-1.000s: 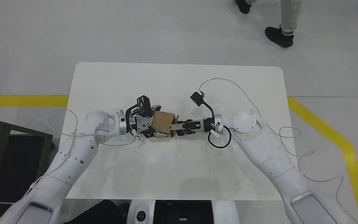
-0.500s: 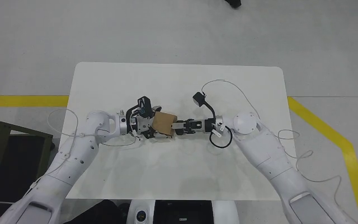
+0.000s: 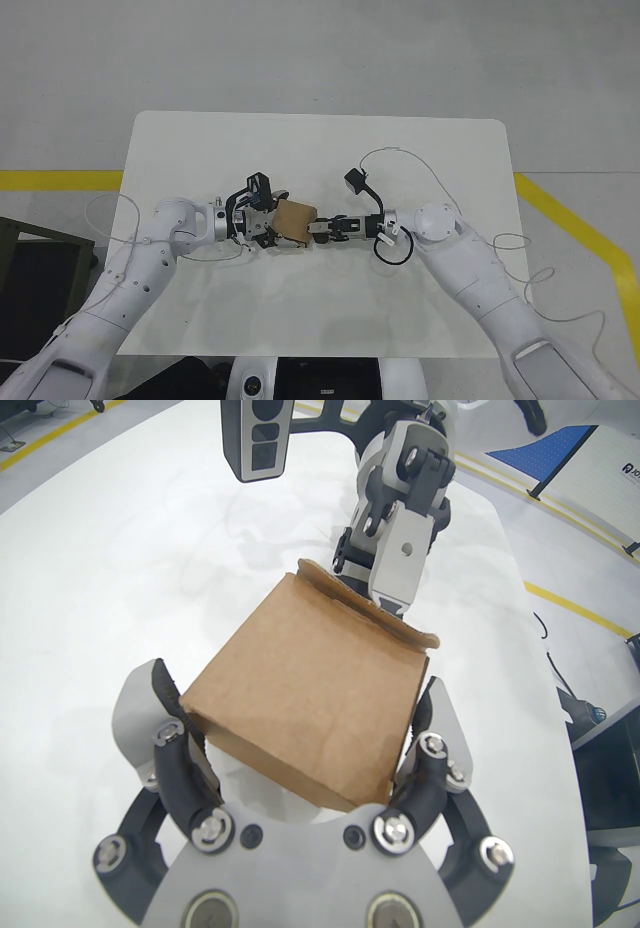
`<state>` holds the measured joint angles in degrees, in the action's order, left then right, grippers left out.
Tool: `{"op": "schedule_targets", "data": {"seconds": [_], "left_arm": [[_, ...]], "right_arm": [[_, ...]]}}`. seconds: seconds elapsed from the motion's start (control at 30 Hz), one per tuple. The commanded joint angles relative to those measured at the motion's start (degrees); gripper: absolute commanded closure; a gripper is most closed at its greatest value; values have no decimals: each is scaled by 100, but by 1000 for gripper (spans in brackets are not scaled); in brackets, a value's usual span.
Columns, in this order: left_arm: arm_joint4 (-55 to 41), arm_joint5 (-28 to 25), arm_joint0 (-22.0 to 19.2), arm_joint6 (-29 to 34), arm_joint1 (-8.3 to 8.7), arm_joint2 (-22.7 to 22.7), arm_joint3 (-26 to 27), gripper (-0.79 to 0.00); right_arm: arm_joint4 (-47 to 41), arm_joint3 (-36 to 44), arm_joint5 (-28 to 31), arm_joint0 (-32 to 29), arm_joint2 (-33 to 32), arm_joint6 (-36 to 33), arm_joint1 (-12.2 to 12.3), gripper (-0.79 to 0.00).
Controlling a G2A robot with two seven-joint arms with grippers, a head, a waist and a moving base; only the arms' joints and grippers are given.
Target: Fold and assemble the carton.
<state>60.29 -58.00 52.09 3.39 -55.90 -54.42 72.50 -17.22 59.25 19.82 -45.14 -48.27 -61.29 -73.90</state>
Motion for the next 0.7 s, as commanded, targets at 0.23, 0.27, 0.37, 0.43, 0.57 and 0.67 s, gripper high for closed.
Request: {"op": "schedule_targets", "data": {"seconds": [0.23,0.27,0.37,0.43,0.57,0.67], "left_arm": [[-23,0,8,8,18,3,11,-785],[-29,0,8,12,20,3,12,-785],[-51,0,8,29,24,5,12,-785],[-63,0,8,40,28,6,16,-785],[-87,0,9,57,33,12,28,-785],[-100,0,10,61,39,17,37,-785]], "right_arm": [[272,48,-110,59,-72,2,30,-219],[317,76,-134,57,-88,0,39,-215],[431,170,-217,31,-140,-5,70,-212],[495,240,-278,4,-174,-7,90,-206],[657,388,-413,-41,-218,-7,125,-197],[771,477,-520,-61,-230,6,142,-191]]}}
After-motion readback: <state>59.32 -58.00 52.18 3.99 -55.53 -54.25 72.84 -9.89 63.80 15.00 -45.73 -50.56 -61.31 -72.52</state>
